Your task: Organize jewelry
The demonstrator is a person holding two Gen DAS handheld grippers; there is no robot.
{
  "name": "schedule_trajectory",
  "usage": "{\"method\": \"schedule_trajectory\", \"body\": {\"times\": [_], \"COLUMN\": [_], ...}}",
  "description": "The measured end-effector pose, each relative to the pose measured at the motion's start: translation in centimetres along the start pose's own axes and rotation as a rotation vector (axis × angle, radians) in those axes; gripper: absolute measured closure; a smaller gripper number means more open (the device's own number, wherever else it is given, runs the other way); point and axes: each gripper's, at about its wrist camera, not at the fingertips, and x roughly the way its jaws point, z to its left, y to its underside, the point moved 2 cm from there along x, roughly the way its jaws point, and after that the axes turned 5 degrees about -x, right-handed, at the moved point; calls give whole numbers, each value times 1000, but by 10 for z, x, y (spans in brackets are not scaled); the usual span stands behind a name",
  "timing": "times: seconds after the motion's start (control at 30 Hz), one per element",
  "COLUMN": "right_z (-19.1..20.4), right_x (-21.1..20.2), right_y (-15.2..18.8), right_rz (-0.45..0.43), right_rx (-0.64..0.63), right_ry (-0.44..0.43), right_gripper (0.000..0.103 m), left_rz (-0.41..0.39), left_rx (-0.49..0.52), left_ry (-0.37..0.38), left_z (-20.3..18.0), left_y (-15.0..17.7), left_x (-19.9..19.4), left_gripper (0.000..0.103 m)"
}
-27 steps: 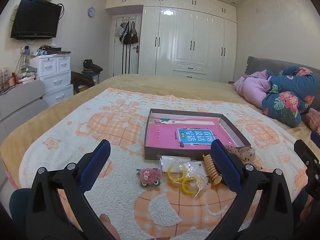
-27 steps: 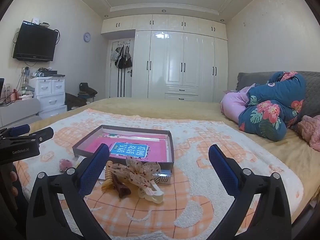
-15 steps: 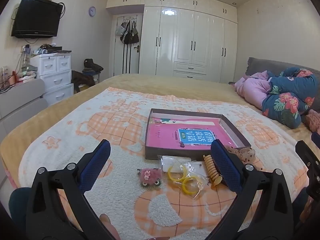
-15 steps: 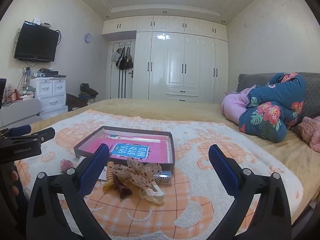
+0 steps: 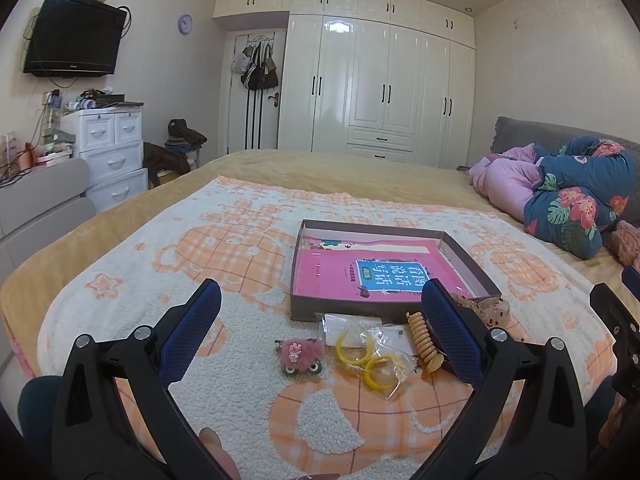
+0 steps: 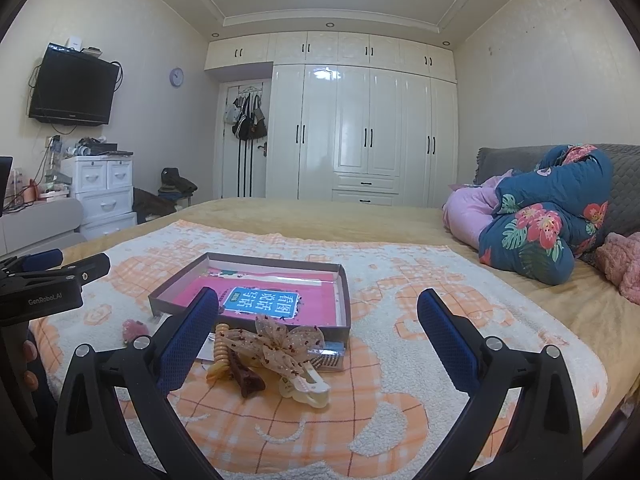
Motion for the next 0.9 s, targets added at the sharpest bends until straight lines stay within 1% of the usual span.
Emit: {"method": "schedule_trajectory", "body": {"times": [0.9], "right_z": [-2], "right_x": [1], "right_y": [2], "right_rz": [8], "right_rx": [8], "right_ry": [-4], "right_gripper": [6], "left_rz": [-4], "left_rx": [-1], "left_ry": [1], "left_z": [2], "left_y": [-4], "left_x": [1], "left_gripper": [11]}}
